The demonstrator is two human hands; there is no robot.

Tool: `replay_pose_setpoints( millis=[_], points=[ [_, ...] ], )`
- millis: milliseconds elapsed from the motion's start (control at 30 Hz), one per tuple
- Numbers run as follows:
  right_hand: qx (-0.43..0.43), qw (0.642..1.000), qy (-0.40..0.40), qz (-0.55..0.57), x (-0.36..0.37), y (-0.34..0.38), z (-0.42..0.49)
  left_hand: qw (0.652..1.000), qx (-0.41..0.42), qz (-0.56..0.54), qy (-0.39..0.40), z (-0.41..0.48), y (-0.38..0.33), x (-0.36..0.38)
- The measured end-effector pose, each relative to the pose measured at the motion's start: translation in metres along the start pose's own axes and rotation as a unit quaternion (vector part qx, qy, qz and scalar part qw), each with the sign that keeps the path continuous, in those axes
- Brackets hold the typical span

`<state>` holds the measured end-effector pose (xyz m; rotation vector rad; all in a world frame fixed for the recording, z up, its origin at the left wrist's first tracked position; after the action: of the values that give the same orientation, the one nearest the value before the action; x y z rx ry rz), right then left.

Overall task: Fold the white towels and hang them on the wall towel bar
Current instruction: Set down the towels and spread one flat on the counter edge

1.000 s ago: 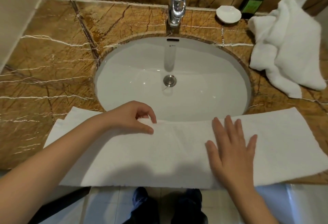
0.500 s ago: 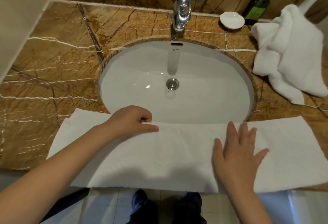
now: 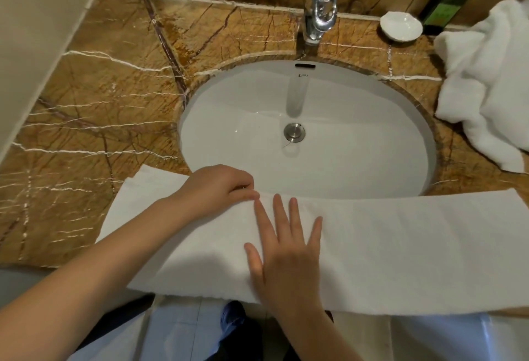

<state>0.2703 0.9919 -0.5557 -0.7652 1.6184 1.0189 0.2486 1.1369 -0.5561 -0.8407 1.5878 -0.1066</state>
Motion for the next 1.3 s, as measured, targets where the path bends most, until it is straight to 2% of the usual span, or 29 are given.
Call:
replay_pose_setpoints(
  millis=[200,300,367,500,633,833,967,1067,1167,1233,1300],
  points=[
    [0.031,0.999,0.023,-0.011,0.007,-0.006,-0.003,0.999,-0.030,-0.015,0.025,-0.001,0.019,-0.011],
    [0.051,0.999,0.009,0.001,0.002,-0.005,-0.003,0.999,-0.015,-0.026,0.034,-0.012,0.036,-0.021],
    [0.034,0.999,-0.017,0.036,-0.006,0.009,0.000,0.999,0.015,-0.021,0.029,-0.018,0.037,-0.026],
    [-0.048,0.998,-0.009,0.050,0.003,0.049,0.004,0.998,0.031,0.054,-0.005,-0.024,0.029,-0.031],
    [-0.013,1.000,0.007,0.005,0.017,0.046,0.005,0.989,0.026,0.141,-0.042,-0.026,0.027,-0.032],
    [0.002,1.000,0.002,-0.011,0.015,0.047,0.004,0.989,-0.032,0.141,-0.027,-0.030,0.047,-0.048],
    [-0.003,1.000,-0.021,0.014,0.007,0.062,0.011,0.998,-0.045,0.054,0.011,-0.053,0.078,-0.063],
    [-0.081,0.994,-0.026,0.062,0.005,0.101,0.019,0.997,-0.082,0.011,0.007,-0.070,0.104,-0.074],
    [-0.138,0.988,-0.009,0.063,0.016,0.133,0.025,0.992,-0.124,-0.003,0.026,-0.082,0.126,-0.080],
    [-0.133,0.990,-0.001,0.045,0.021,0.141,0.032,0.990,-0.136,-0.027,0.023,-0.089,0.136,-0.083],
    [-0.105,0.993,-0.012,0.044,0.015,0.141,0.045,0.983,-0.163,-0.086,-0.014,-0.097,0.147,-0.086]
  ],
)
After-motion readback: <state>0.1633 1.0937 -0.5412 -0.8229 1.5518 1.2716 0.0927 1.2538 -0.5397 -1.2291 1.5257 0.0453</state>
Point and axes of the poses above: each hand's wrist, its own z-axis towards the middle knuckle, its own x-axis out of the palm, y = z × x, the point moved 9 cm from there along z, towards the middle knuckle, and after that the axes turned 1 degree about z, right-handed, at the moved point
